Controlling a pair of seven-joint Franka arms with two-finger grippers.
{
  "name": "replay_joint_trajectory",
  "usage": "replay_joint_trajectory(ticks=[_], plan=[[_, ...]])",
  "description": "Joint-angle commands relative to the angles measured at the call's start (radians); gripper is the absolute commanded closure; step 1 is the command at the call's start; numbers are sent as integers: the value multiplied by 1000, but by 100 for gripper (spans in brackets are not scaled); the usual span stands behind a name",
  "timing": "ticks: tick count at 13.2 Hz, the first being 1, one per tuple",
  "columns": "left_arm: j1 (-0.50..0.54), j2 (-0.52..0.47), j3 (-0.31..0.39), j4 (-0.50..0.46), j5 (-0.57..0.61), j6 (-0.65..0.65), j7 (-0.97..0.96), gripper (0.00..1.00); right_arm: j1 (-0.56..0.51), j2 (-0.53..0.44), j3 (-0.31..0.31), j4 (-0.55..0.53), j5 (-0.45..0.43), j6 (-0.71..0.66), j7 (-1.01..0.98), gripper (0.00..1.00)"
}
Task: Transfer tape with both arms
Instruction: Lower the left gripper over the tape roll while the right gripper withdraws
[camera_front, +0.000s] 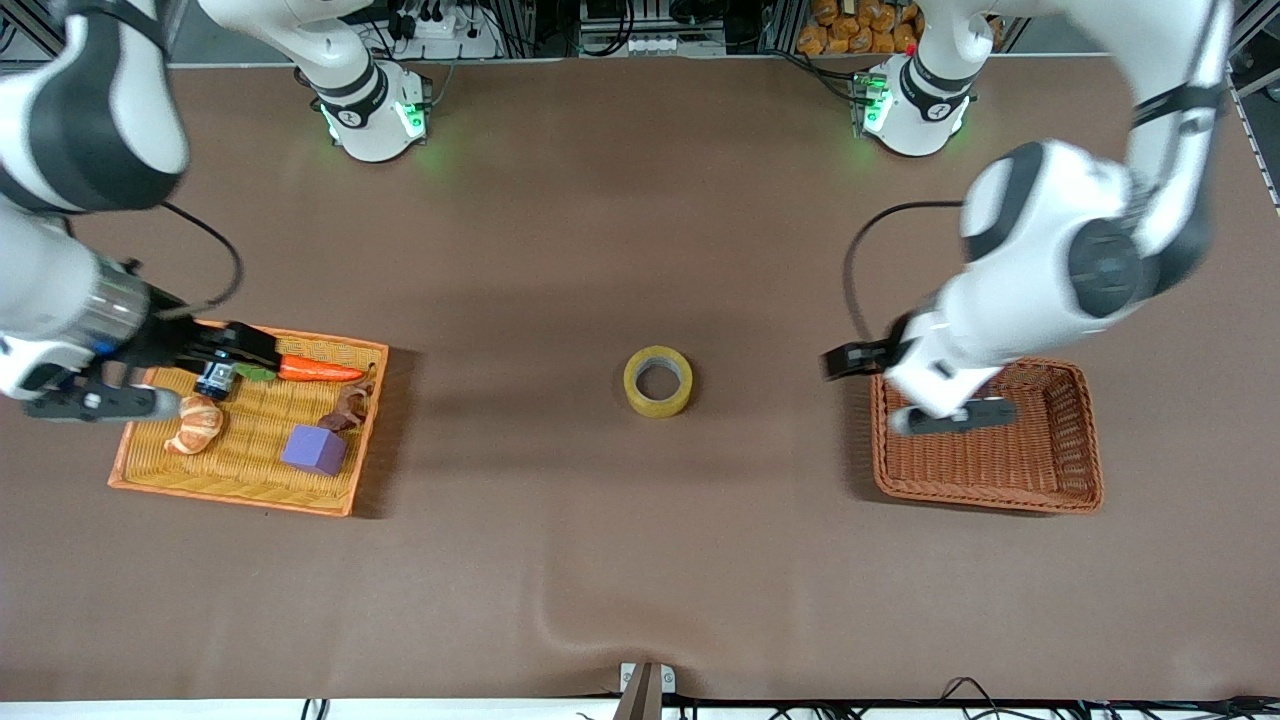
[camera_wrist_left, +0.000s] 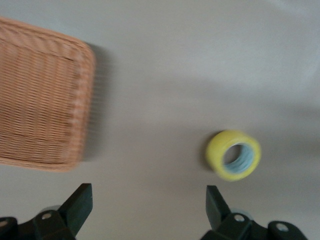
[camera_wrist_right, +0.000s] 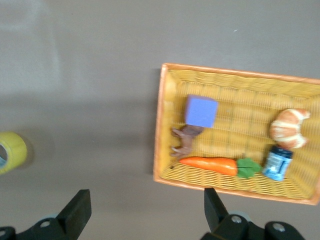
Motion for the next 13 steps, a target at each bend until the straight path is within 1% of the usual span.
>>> replay_joint_trajectory(ticks=[1,3,5,7,8,9,10,12,13], plan=[[-102,135,3,56,-11,162,-246,0,-37,-135,19,-103,-61,-54,-58,0],[-156,210,4,58,-11,281,-354,0,-45,-190,19,-135,-100,-65,-67,0],[-205,267,6,58,-11,394,-457,0,-68,-237,21,-180,-106,-60,-67,0],[-244,322,9,58,-10,547,-555,0,-76,-271,21,-188,-117,-65,-55,0],[-274,344,20,58,1,607,-604,0,-99,-297,26,-200,-118,-68,-55,0],[-311,348,58,58,6,622,-650,0,-128,-322,30,-218,-118,-74,-55,0],[-340,348,94,58,7,622,-679,0,-149,-324,30,-221,-118,-100,-55,0],[-394,364,128,52,32,617,-686,0,-176,-321,30,-223,-129,-109,-52,0],[-414,368,145,47,70,616,-686,0,-176,-322,30,-223,-128,-130,-4,0]])
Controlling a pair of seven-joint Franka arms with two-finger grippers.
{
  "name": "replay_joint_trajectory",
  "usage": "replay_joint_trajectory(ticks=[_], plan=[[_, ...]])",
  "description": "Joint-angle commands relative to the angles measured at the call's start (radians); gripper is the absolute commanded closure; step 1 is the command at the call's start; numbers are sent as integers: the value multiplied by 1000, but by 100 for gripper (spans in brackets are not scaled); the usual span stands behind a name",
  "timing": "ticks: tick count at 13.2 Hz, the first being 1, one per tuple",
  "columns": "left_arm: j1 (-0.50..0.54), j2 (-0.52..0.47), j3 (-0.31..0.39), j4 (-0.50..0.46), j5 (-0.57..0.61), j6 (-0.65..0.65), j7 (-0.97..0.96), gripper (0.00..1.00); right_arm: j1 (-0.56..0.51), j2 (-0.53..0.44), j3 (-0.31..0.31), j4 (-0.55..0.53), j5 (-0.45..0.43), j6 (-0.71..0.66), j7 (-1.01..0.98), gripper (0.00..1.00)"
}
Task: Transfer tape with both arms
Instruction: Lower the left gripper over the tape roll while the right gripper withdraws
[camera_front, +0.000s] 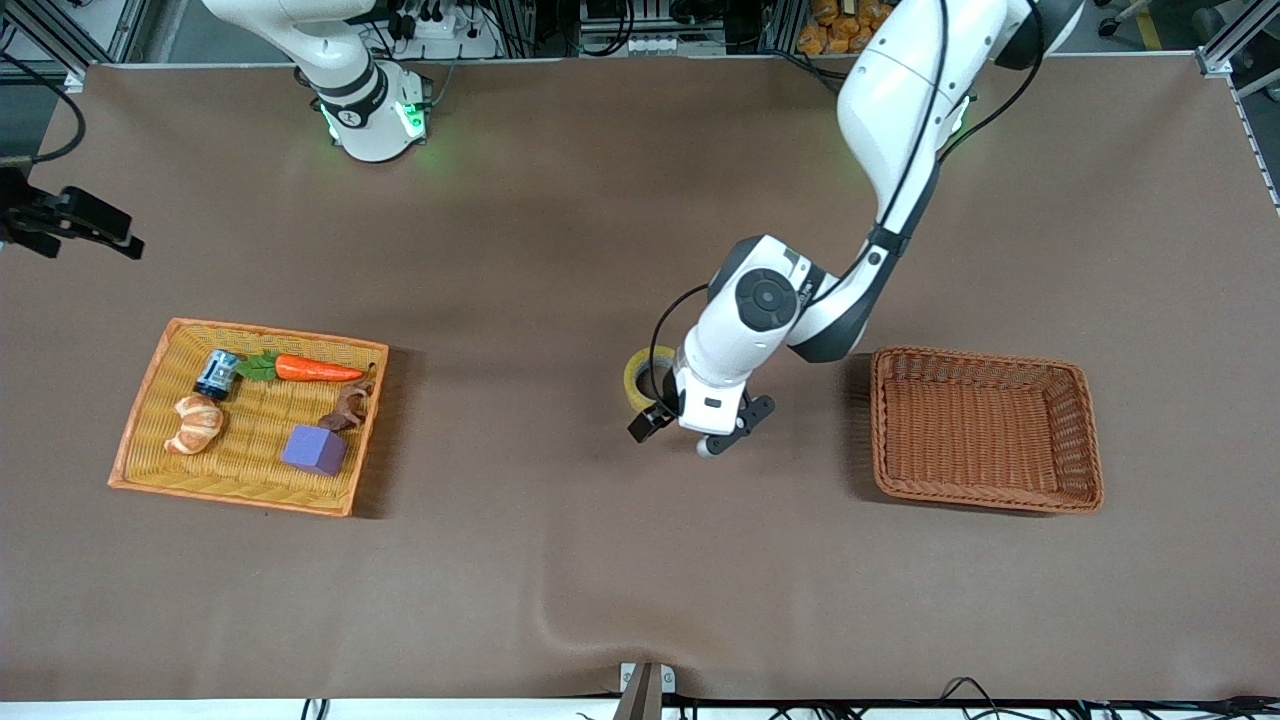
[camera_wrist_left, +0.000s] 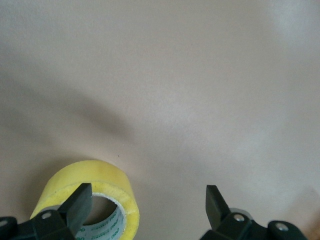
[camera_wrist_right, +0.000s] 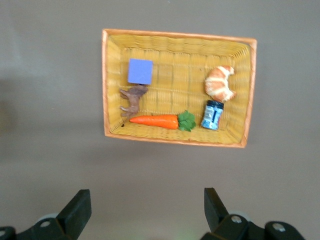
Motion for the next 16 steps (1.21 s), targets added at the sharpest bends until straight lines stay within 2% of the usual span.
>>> replay_joint_trajectory(ticks=[1,4,6,7,10,13,16], plan=[[-54,24,43,17,82,-5,-31,0,-19,-22,27,-27,-17,-63,115,0],[-56,18,43,17,87,-7,-31,0,-17,-17,27,-7,-63,-55,36,0],[-62,17,46,24,100,-65,-30,6,-25,-12,27,-7,-63,-14,-65,0],[-71,15,46,24,124,-86,-28,6,-29,-12,22,-6,-63,-3,-107,0],[-79,15,42,18,199,-189,-19,6,-29,4,19,19,-58,0,-112,0],[-86,11,35,15,201,-203,15,5,-23,9,19,24,-46,0,-121,0],[-109,11,35,12,201,-273,50,6,-26,9,21,31,-44,-3,-121,0]])
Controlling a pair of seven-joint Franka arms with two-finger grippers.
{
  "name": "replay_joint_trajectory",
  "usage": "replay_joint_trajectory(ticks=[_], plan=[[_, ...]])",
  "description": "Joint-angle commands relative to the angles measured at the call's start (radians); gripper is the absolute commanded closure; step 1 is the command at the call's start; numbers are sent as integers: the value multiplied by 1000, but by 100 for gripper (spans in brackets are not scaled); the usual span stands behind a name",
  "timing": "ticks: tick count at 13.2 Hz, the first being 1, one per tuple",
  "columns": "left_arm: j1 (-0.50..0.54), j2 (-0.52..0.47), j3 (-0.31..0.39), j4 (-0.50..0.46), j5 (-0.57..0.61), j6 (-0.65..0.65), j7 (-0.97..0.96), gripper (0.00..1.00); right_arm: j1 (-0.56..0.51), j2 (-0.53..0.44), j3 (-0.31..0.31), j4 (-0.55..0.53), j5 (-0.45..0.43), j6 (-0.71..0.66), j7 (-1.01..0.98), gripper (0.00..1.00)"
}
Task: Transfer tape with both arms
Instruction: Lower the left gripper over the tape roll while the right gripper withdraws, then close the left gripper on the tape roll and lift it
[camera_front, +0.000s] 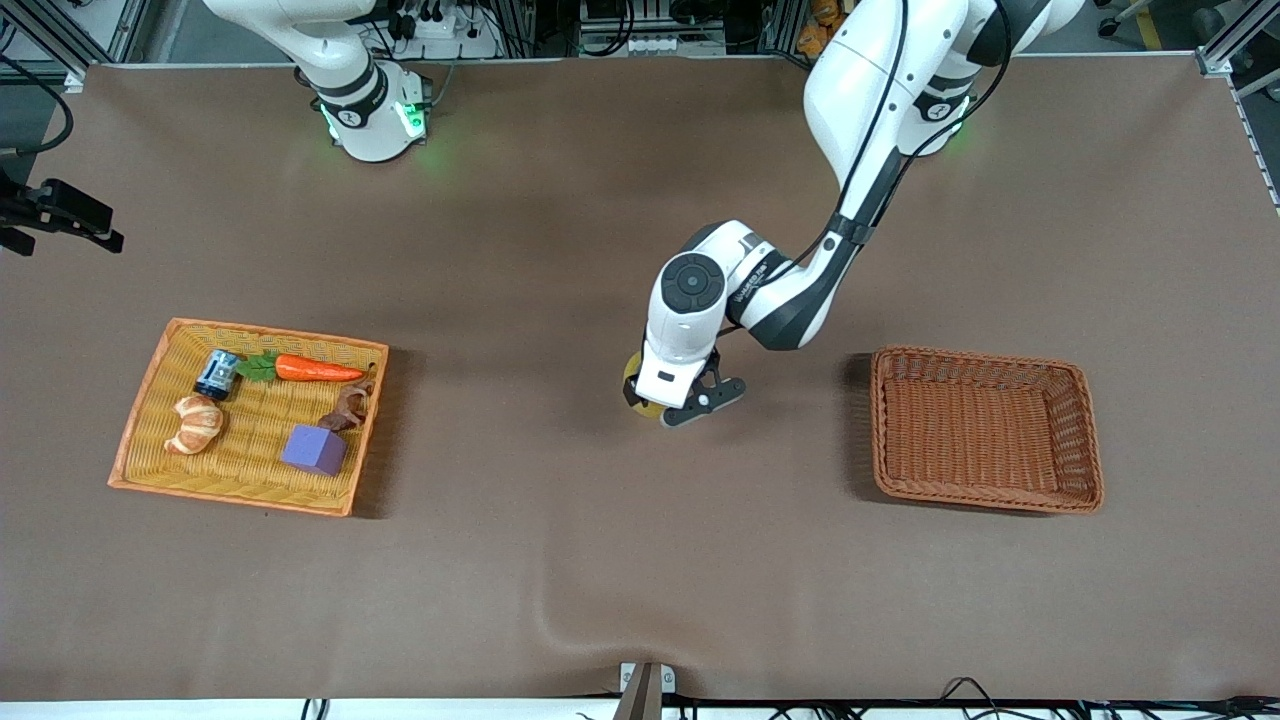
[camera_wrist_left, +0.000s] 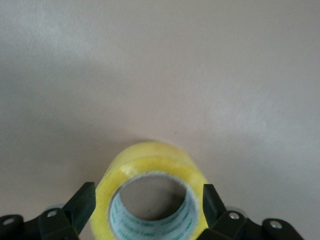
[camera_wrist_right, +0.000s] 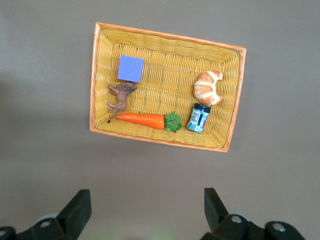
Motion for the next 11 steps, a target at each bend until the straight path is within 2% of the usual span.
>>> replay_joint_trajectory(ticks=[1,2,7,8,9,10,11], plan=[[-23,-6,6,-1,24,-75,36,11,-14,8,5,24,1,-10,-13,0],[-31,-6,6,-14,24,-86,45,13,-15,8,5,24,3,-12,-14,0],[-43,3,6,-25,22,-87,51,14,-35,11,3,29,6,-9,-13,0],[-43,6,4,-27,23,-87,51,23,-35,11,4,32,9,-4,-13,0],[-43,9,4,-27,22,-86,50,40,-35,11,4,36,29,-2,-14,0],[-43,17,4,-24,17,-86,47,68,-43,11,2,41,58,-4,-16,0],[-45,18,4,-24,13,-86,39,89,-67,11,2,42,64,-8,-16,0]])
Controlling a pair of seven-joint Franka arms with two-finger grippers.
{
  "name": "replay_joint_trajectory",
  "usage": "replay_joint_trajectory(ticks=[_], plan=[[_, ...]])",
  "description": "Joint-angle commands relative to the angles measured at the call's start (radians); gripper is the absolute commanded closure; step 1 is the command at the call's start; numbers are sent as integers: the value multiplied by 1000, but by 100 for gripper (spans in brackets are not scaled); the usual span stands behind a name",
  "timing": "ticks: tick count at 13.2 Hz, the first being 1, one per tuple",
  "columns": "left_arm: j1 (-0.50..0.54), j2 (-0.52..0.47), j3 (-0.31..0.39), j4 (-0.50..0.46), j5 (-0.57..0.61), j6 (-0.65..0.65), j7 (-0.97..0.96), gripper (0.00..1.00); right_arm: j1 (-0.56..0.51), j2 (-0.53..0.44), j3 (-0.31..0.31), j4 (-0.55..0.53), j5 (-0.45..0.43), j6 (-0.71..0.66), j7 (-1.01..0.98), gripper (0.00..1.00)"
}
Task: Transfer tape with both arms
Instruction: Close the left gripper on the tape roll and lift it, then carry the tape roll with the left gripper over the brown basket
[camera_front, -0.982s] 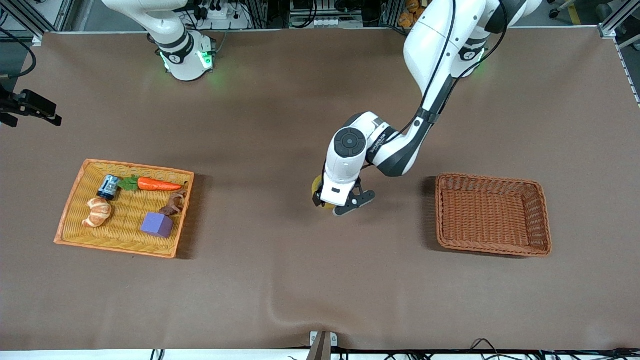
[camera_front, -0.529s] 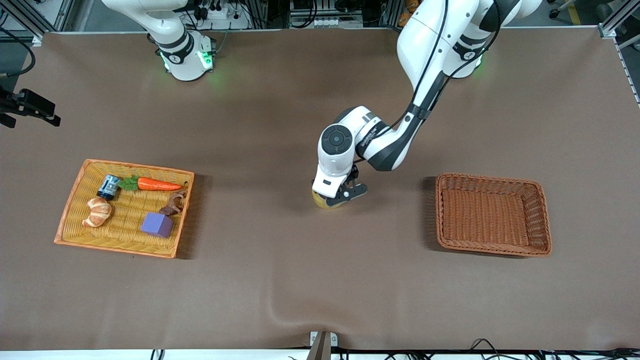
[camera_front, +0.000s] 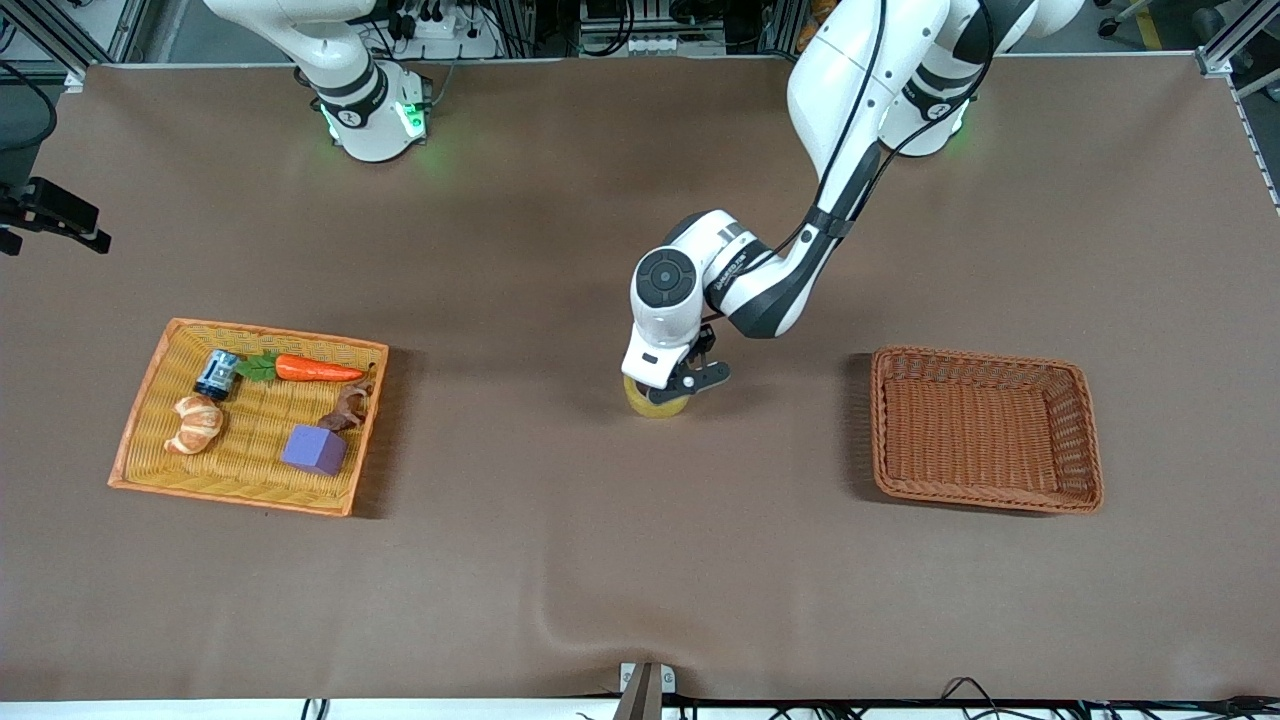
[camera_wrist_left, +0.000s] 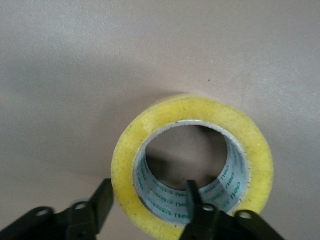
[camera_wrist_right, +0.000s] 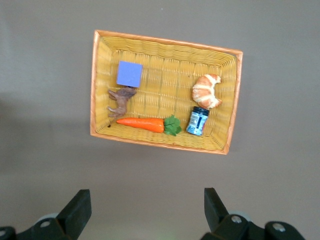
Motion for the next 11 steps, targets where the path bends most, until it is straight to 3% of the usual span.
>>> replay_joint_trajectory(ticks=[1,5,11], plan=[[-11,8,4,5,11,-9,-6,100,-54,11,10,27,37,-17,-25,0],[11,-58,7,7,22,-46,9,100,-69,12,10,26,39,-21,-105,0],[293,-334,1,10,-43,-285,380,100,-55,32,16,26,39,-20,-96,0]])
